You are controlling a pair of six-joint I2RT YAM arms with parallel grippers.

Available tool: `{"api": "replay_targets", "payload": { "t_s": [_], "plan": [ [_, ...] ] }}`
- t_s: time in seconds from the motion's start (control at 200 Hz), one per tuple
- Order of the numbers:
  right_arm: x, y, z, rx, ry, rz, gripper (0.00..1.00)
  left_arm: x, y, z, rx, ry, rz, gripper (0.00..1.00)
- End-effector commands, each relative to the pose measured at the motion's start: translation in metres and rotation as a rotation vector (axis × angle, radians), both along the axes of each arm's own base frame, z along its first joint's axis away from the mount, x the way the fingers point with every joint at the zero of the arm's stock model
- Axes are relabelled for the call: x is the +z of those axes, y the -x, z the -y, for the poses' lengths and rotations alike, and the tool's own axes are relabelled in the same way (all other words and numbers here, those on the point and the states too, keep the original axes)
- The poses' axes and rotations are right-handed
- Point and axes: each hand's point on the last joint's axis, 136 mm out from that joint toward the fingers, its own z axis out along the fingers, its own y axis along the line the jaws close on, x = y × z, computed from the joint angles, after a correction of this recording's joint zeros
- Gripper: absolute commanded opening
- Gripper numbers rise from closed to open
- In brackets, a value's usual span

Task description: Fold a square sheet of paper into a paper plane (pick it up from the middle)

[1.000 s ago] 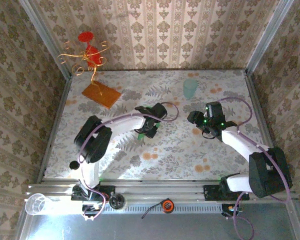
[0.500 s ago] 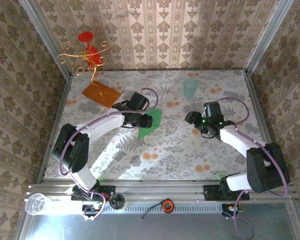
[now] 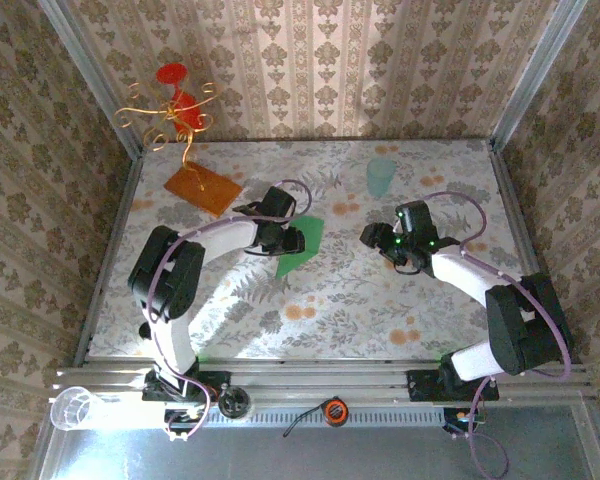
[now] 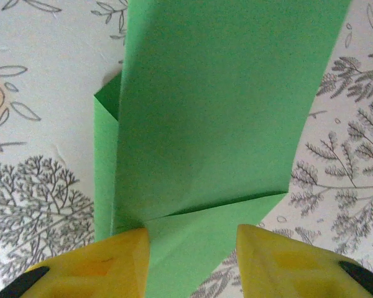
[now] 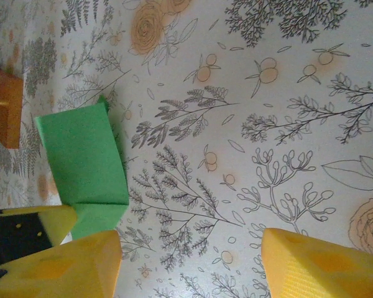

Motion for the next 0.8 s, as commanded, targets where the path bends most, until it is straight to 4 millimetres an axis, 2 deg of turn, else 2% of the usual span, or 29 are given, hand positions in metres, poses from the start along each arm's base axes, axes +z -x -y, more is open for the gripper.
{"api": "replay_targets", "payload": {
  "t_s": [0.0,0.215,0.33,0.63,0.795],
  "plan": [
    [0.004,-0.006,-0.009,0.024,-0.013,0.003,0.63,0.004,-0.012,0.006,0.015,0.017,0.008,0.42],
    [0.000,-0.003,-0.026,0.096,-0.069,-0.012,0.61,-0.016,-0.004,0.012,-0.027,0.031,-0.045,0.41],
    [-0.002,-0.001,-0.027,0.093,-0.057,-0.011,0.61,-0.023,0.005,0.013,-0.063,0.034,-0.068,0.40],
    [-0.017,0.020,-0.041,0.090,-0.049,-0.083,0.60,-0.027,0.051,0.035,-0.243,0.043,-0.099,0.35],
    [-0.023,0.035,-0.043,0.062,-0.086,-0.126,0.57,-0.027,0.067,0.041,-0.289,0.061,-0.103,0.32]
  ]
}}
